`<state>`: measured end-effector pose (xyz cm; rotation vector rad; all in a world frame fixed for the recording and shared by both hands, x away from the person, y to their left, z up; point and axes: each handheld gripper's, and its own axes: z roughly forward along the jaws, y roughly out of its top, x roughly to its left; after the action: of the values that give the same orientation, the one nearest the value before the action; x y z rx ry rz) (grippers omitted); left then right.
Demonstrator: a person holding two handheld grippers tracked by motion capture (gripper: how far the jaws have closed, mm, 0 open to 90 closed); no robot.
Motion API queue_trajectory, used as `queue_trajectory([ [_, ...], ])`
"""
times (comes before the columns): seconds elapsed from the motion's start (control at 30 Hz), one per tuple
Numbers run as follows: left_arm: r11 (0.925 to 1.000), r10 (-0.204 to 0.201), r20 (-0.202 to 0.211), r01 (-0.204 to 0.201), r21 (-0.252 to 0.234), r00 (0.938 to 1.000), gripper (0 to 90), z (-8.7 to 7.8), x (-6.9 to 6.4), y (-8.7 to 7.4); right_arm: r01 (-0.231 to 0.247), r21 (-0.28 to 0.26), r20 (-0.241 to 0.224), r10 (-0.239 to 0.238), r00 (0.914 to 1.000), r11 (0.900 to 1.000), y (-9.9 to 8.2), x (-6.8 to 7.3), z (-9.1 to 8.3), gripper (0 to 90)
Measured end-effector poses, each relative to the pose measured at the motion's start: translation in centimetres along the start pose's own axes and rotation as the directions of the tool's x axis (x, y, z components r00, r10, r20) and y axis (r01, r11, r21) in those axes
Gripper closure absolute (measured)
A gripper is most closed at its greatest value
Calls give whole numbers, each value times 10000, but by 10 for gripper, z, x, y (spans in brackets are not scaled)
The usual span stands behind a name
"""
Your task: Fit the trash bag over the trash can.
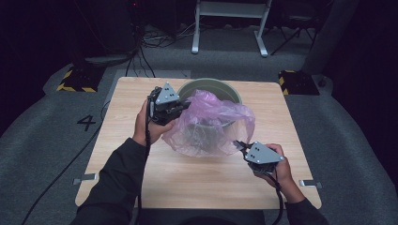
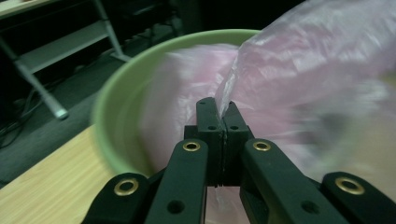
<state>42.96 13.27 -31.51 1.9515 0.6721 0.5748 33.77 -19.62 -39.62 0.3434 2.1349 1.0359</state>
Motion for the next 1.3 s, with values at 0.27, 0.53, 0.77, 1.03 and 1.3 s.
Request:
queue_trajectory([
  [0.27, 9987, -458, -851, 438, -257, 9953, 890, 7, 35, -2, -215, 326, -262, 223, 9994, 9992, -17, -13, -1, 900],
  [0.53, 9959, -802, -1092, 750, -507, 9908, 875, 17, 56, -15, -480, 59, -453, 482, 9978, 9988, -24, -24, -7, 676],
  [0.77, 9926, -1022, -1181, 933, -782, 9877, 877, 16, 57, -18, -367, -933, -419, 329, 9986, 9950, -11, -14, -25, 406],
  [1.03, 9917, -1077, -1225, 979, -829, 9866, 877, 16, 56, -20, -270, -2333, -288, 209, 9994, 9720, 16, -5, -56, 378],
  [1.3, 9873, -1316, -1018, 1212, -1022, 9861, 872, 21, 58, -24, 26, -2055, 654, 110, 9978, 9786, 33, -11, -47, 385],
])
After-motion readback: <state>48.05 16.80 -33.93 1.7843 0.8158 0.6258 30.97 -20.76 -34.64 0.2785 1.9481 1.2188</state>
